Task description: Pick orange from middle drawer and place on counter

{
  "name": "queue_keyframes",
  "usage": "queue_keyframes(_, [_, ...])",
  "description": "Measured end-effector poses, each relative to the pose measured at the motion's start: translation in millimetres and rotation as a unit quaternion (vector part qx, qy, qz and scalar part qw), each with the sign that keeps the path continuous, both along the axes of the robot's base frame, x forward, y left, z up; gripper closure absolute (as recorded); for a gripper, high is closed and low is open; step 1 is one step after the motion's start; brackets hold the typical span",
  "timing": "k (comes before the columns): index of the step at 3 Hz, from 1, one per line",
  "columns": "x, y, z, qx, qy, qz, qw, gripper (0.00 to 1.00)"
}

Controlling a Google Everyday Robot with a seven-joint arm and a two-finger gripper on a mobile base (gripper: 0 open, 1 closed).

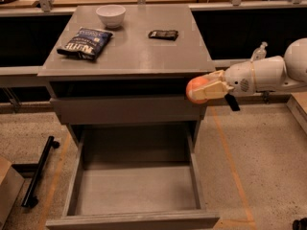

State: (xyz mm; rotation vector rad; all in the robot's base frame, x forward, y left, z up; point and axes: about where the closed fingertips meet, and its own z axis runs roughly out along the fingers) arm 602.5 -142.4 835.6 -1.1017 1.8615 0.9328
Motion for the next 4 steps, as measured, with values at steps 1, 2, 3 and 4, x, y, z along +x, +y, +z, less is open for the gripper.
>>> queue_keyframes(1, [26.1,15.3,53.2,-0.003,-0.074,-0.018,0.9971,1.00])
queue_keyframes(2, [77.0,35.7,100.2,0.000,-0.155,-0.048,0.9868,1.00])
queue_keyframes(3, [86.0,38.7,108.4,0.004,-0.166,-0.057,0.9844,1.00])
queue_keyframes(4, [81.3,38.4,96.4,0.012,-0.152,-0.073,0.9857,1.00])
